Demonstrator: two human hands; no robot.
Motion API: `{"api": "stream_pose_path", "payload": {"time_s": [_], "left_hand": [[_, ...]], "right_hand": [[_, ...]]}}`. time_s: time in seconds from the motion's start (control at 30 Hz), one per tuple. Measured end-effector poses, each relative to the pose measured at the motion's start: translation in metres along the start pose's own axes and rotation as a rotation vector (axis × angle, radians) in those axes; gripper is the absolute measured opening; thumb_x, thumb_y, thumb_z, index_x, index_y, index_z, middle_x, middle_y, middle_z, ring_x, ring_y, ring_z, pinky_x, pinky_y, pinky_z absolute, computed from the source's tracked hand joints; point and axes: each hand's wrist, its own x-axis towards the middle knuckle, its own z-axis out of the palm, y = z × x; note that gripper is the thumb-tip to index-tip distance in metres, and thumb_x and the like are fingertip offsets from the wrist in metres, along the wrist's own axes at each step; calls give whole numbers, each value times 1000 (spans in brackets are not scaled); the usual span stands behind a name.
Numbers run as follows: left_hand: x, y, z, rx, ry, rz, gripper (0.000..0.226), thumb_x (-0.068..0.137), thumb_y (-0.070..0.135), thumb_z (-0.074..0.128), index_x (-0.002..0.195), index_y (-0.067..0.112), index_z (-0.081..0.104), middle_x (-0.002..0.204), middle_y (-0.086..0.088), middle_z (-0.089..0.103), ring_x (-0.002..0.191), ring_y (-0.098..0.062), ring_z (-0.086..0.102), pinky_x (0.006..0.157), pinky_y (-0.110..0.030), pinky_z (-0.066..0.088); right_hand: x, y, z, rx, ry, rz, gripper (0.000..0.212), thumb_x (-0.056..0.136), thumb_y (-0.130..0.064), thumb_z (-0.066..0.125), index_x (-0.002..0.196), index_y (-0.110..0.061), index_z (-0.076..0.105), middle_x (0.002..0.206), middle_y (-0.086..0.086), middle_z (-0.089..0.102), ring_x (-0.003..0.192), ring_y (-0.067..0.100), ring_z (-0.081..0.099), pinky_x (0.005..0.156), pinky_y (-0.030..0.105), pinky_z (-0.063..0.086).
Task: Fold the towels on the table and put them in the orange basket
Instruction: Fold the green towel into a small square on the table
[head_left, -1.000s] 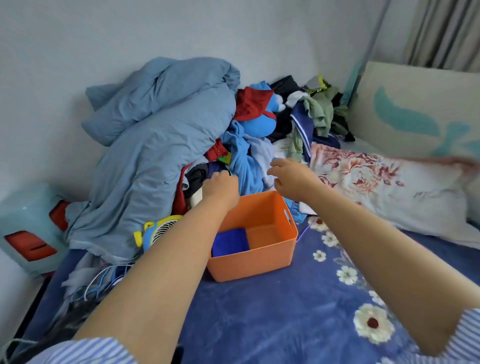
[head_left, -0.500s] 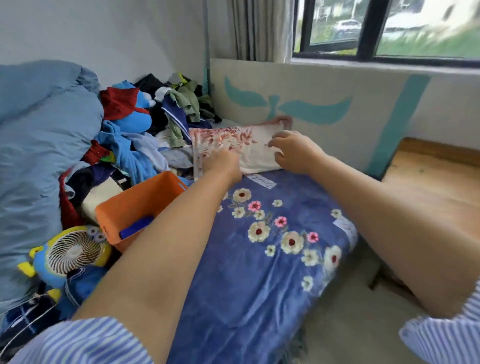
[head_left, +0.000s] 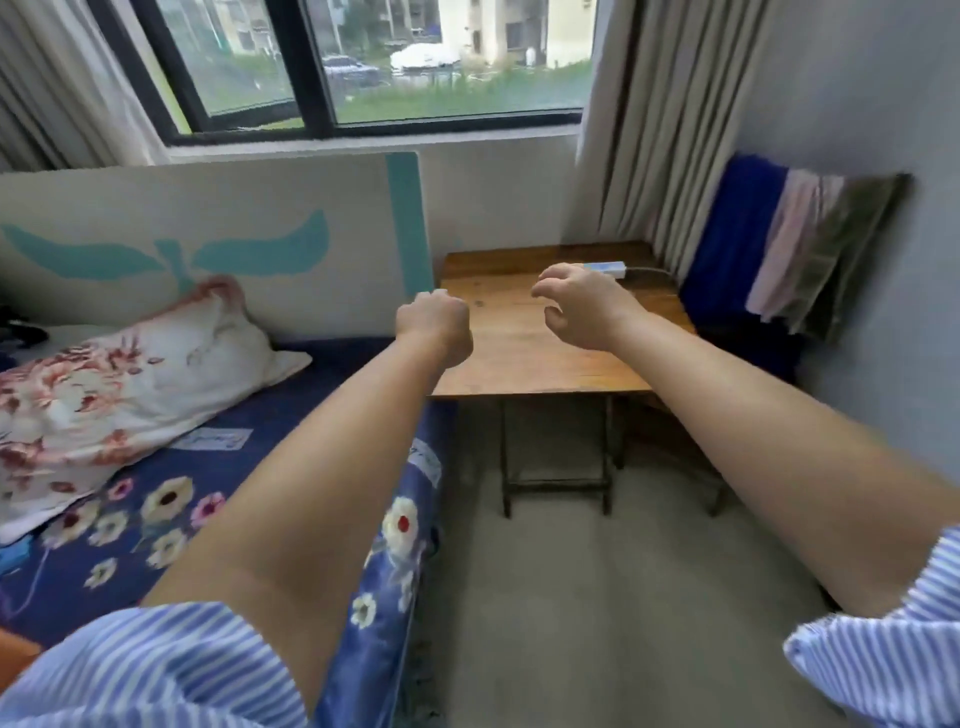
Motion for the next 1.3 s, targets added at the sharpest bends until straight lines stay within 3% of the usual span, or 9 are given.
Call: {"api": "stream_pose_path", "payload": {"time_s": [0.1, 0.43, 0.73, 0.87, 0.97, 1.13, 1.2, 1.3], "left_hand": [[46, 82, 3, 16, -1, 109, 29, 91, 12, 43, 115, 8, 57, 115, -13, 52, 107, -29, 51, 73, -32, 37], [169, 280, 16, 13, -20, 379, 26, 89, 11, 45, 111, 10, 59, 114, -12, 54, 106, -28, 50, 70, -32, 37], [318, 387, 11, -48, -10, 510, 27, 89, 14, 45, 111, 10, 60, 114, -11, 54, 107, -30, 52, 69, -34, 37], [411, 441, -1, -79, -17, 583, 26, 89, 9, 42, 106, 6, 61, 103, -10, 55, 95, -27, 54, 67, -33, 39], [445, 471, -8, -114, -56, 632, 19, 92, 11, 39, 95, 8, 58, 101, -7, 56, 94, -24, 54, 71, -33, 44], [510, 549, -7, -169, -117, 650, 29, 92, 11, 36, 63, 11, 39, 69, 1, 38, 64, -16, 42, 48, -26, 31], [527, 575, -5, -181, -148, 656, 24, 92, 10, 37, 69, 7, 43, 70, 1, 39, 64, -17, 42, 47, -26, 29], [546, 608, 0, -205, -206, 635, 24, 92, 7, 35, 102, -2, 55, 90, -11, 52, 79, -25, 50, 52, -28, 32]], "right_hand": [[-16, 88, -6, -56, -37, 82, 38, 93, -14, 42, 131, -12, 48, 141, 6, 43, 128, 23, 42, 106, 37, 38], [-46, 310, 4, 77, -74, 396, 38, 92, -11, 42, 129, -7, 49, 139, 10, 45, 128, 26, 40, 107, 42, 35], [-3, 471, 4, 87, -7, 580, 38, 89, -7, 41, 125, -6, 53, 132, 15, 51, 124, 29, 42, 101, 37, 39], [37, 553, -5, 57, 52, 697, 36, 89, -7, 41, 123, -6, 55, 128, 16, 53, 118, 30, 47, 94, 36, 42], [46, 590, -8, 84, 83, 755, 35, 89, -8, 42, 121, -5, 57, 128, 15, 54, 115, 31, 50, 93, 35, 43], [57, 676, -4, 123, 90, 889, 32, 91, -9, 44, 119, -3, 58, 124, 16, 58, 113, 31, 53, 90, 31, 41], [60, 703, 0, 140, 92, 927, 32, 91, -9, 44, 118, -4, 59, 122, 17, 59, 112, 32, 54, 89, 31, 42], [65, 744, 9, 151, 72, 937, 30, 91, -10, 44, 115, -3, 61, 117, 19, 61, 107, 33, 55, 83, 32, 44]]}}
